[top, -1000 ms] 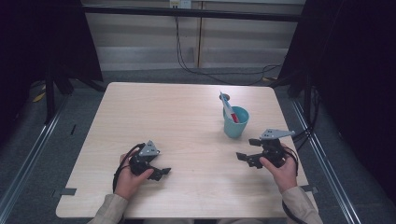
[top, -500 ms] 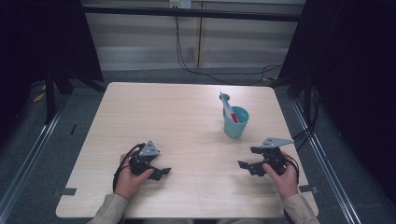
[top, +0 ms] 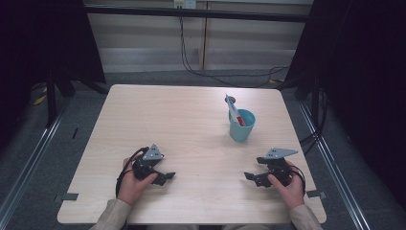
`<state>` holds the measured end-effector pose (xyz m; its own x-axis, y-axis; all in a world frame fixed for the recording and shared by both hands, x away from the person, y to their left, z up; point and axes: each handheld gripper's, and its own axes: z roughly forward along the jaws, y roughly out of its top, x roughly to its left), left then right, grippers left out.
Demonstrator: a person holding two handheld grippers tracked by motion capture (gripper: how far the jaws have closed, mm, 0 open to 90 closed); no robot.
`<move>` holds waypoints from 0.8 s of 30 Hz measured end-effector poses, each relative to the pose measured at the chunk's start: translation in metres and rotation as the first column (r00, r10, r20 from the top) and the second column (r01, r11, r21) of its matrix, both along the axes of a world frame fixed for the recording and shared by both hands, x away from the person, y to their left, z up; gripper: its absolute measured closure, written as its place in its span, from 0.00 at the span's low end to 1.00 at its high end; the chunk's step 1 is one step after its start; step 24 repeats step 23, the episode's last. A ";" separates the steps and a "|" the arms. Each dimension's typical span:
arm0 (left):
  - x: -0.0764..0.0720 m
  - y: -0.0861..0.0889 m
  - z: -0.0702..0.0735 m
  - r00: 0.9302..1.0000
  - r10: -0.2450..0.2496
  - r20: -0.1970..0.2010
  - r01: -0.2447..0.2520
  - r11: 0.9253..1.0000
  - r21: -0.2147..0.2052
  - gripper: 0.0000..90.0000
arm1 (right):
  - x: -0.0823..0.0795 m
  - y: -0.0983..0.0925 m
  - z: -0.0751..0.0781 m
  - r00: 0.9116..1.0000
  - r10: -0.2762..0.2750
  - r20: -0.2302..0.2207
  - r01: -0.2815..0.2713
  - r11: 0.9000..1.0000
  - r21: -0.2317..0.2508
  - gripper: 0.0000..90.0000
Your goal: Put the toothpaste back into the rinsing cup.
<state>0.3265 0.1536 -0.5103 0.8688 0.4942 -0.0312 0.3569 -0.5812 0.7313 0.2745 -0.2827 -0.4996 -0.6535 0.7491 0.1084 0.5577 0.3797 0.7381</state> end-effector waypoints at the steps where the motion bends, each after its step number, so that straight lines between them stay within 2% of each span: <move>1: 0.000 0.000 0.000 1.000 -0.004 0.001 0.004 1.000 0.005 0.17 | 0.000 0.000 -0.002 1.000 -0.003 -0.004 0.003 1.000 -0.005 0.16; 10: 0.000 0.000 0.000 1.000 -0.007 0.002 0.007 1.000 0.009 0.17 | -0.003 0.000 -0.011 1.000 -0.010 0.004 0.010 1.000 -0.010 0.16; 17: 0.000 0.000 0.000 1.000 -0.006 0.001 0.006 1.000 0.008 0.17 | -0.005 0.005 -0.012 0.999 0.009 0.030 -0.007 0.997 -0.077 0.16; 24: 0.000 0.000 0.000 1.000 -0.006 0.003 0.006 1.000 0.009 0.17 | -0.005 0.005 -0.012 0.999 0.011 0.032 -0.008 0.997 -0.075 0.16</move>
